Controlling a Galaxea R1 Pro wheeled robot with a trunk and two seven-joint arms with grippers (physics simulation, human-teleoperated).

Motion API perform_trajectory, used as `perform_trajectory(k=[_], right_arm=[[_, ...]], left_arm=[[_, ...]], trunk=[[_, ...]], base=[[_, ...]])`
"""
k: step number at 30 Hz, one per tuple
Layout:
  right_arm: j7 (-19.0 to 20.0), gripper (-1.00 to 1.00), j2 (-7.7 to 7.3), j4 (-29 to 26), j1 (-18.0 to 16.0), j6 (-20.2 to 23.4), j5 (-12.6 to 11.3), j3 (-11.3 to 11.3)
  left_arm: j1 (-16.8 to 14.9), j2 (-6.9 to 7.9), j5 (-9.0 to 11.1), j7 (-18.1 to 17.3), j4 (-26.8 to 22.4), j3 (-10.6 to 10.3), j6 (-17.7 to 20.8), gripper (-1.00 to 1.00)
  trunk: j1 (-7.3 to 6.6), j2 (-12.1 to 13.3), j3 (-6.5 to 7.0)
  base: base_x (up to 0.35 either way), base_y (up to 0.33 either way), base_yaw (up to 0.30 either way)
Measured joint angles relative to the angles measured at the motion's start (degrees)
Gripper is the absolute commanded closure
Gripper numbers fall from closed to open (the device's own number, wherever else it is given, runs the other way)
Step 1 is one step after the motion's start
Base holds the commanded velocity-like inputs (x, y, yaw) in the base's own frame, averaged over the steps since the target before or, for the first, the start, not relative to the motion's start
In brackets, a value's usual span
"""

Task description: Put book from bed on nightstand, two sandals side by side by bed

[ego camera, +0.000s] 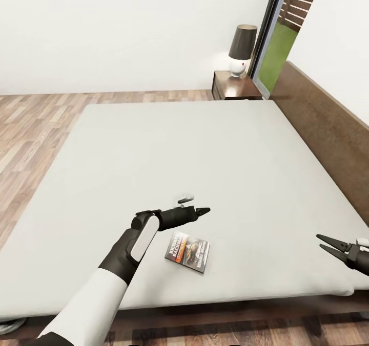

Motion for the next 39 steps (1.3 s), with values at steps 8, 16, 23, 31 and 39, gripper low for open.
perform_trajectory(k=[8, 16, 23, 31, 39], right_arm=[[0.0, -1.00, 0.00, 0.0, 0.0, 0.0, 0.0, 0.0], [0.0, -1.00, 0.00, 0.0, 0.0, 0.0, 0.0, 0.0], [0.0, -1.00, 0.00, 0.0, 0.0, 0.0, 0.0, 0.0], [0.0, -1.00, 0.00, 0.0, 0.0, 0.0, 0.0, 0.0], [0.0, -1.00, 0.00, 0.0, 0.0, 0.0, 0.0, 0.0]], left_arm=[[0.0, 0.00, 0.0, 0.1, 0.0, 0.0, 0.0, -1.00], [0.0, 0.00, 0.0, 0.1, 0.0, 0.0, 0.0, -1.00], [0.0, 0.00, 0.0, 0.1, 0.0, 0.0, 0.0, -1.00], [0.0, 0.00, 0.0, 0.1, 0.0, 0.0, 0.0, -1.00], [0.0, 0.00, 0.0, 0.0, 0.0, 0.0, 0.0, -1.00]], trunk=[[1.31, -2.4, -1.07], [3.07, -5.6, -2.51], [4.61, -8.4, -3.77], [6.37, -11.6, -5.20], [8.13, -14.8, -6.64]], base=[[0.000, 0.000, 0.000], [0.000, 0.000, 0.000], [0.000, 0.000, 0.000], [0.000, 0.000, 0.000], [0.000, 0.000, 0.000]])
